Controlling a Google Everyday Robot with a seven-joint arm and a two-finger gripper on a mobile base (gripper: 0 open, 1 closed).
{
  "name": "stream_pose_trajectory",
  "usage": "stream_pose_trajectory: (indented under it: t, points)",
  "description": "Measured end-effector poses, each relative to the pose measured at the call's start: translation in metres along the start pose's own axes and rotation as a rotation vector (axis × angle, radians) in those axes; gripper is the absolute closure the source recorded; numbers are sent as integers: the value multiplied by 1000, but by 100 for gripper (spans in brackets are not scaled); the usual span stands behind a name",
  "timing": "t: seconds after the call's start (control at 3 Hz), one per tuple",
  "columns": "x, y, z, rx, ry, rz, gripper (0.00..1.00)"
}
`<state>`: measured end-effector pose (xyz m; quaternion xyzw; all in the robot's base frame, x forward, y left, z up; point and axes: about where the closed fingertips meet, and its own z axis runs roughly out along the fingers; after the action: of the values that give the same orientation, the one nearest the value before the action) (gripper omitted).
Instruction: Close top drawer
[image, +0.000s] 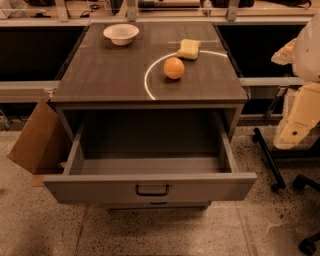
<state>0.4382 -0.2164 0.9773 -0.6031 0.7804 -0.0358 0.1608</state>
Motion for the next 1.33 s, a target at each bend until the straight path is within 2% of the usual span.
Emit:
stream_pose_trajectory:
  t: [0.33, 0.67, 1.0, 1.33]
  points:
    - [0, 0, 0, 0, 0, 0, 0]
    - [1, 15, 20, -35, -10, -19, 0]
    - [2, 52, 72, -134, -44, -59, 0]
    - [3, 95, 129, -256, -81, -69, 0]
